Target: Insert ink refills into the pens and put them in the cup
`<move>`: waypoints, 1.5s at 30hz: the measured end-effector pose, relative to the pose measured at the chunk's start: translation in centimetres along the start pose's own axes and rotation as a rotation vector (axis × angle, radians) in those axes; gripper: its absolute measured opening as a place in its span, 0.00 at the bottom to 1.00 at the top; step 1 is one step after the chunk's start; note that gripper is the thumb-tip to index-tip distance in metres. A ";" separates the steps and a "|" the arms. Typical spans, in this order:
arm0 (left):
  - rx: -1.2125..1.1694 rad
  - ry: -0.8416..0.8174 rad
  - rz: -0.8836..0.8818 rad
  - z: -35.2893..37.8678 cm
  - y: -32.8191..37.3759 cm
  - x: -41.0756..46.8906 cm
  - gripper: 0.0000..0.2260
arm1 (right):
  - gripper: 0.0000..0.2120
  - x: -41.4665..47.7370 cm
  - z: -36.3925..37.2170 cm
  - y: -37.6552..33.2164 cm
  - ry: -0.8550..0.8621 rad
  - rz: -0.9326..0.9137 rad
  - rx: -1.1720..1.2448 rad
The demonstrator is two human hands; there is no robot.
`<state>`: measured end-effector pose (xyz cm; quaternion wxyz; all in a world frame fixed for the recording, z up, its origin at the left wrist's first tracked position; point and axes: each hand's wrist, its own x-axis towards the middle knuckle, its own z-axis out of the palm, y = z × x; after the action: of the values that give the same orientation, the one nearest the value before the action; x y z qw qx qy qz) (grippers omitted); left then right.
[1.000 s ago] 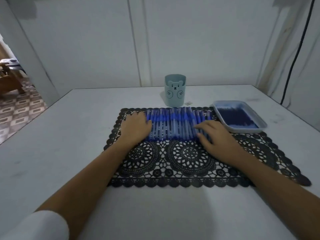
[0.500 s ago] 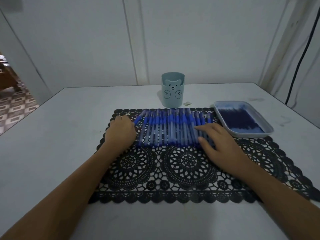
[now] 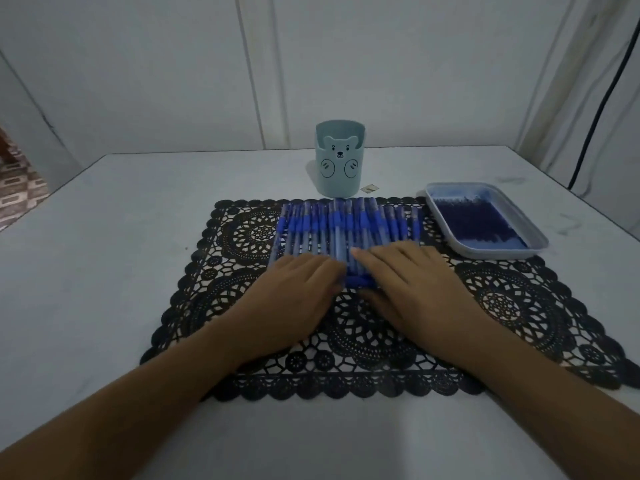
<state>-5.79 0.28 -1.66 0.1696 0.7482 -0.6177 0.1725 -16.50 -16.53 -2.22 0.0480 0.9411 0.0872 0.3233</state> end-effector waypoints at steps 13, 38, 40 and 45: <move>0.133 0.056 0.028 0.0 0.2 0.2 0.14 | 0.08 -0.3 0.3 -0.5 -0.072 0.022 0.139; -0.086 0.162 -0.200 0.0 -0.3 0.0 0.14 | 0.11 -1.1 -1.5 -0.9 -0.186 0.392 0.486; -0.090 0.155 -0.185 -0.1 -0.2 0.0 0.13 | 0.10 -1.0 -1.7 -1.0 -0.120 0.475 0.599; -0.093 0.122 -0.123 -0.1 0.0 -0.1 0.13 | 0.13 -0.5 -2.0 -0.7 0.046 0.546 0.690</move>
<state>-5.83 0.39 -1.56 0.2518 0.7641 -0.5665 0.1784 -18.22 -15.84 -1.02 -0.3585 0.8830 -0.0609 0.2968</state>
